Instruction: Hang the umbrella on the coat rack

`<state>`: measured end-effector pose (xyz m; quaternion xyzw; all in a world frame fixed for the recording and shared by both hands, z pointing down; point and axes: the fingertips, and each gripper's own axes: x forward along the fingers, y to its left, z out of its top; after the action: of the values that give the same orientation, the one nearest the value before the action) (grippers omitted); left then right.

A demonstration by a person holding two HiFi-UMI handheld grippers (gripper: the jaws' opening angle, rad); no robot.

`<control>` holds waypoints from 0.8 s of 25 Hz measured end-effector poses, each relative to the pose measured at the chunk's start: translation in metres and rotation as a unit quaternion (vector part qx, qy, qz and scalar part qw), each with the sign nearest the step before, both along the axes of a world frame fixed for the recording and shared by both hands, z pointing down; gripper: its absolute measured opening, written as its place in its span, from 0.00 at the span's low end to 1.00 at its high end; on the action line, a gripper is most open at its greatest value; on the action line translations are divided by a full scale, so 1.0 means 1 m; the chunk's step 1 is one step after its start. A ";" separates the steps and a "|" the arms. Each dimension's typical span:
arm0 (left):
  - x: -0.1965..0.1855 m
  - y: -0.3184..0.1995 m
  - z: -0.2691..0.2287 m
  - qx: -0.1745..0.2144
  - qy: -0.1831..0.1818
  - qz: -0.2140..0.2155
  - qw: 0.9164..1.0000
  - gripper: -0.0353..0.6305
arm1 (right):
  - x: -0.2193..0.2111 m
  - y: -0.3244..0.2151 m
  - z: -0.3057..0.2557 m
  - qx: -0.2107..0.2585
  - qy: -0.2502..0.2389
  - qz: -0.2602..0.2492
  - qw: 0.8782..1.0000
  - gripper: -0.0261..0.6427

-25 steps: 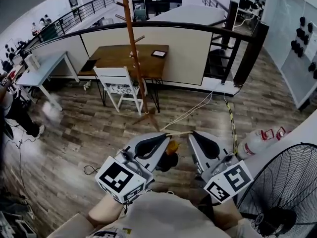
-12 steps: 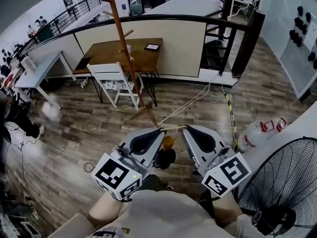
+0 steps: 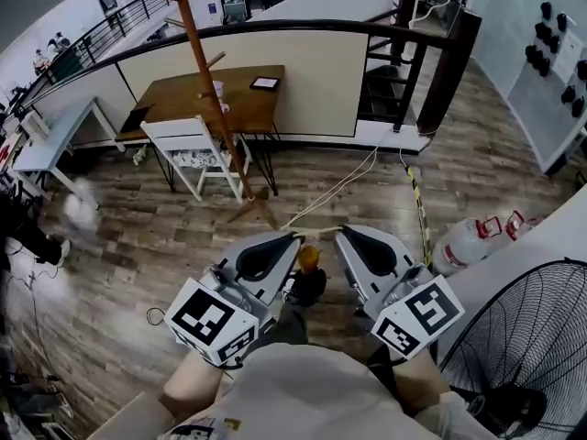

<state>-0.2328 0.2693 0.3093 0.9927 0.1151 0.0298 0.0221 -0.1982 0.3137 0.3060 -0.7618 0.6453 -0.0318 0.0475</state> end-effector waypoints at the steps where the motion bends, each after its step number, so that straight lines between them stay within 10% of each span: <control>1: 0.007 -0.004 0.001 -0.001 -0.001 0.002 1.000 0.06 | 0.007 -0.005 0.002 -0.002 -0.001 0.001 1.000 0.04; 20: 0.183 -0.193 -0.014 -0.020 0.003 0.028 0.999 0.06 | 0.185 -0.197 -0.017 -0.020 -0.003 0.011 1.000 0.04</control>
<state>-0.0499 0.0762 0.2956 0.9884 0.1438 0.0253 0.0411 -0.0133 0.1162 0.2894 -0.7692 0.6363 -0.0469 0.0344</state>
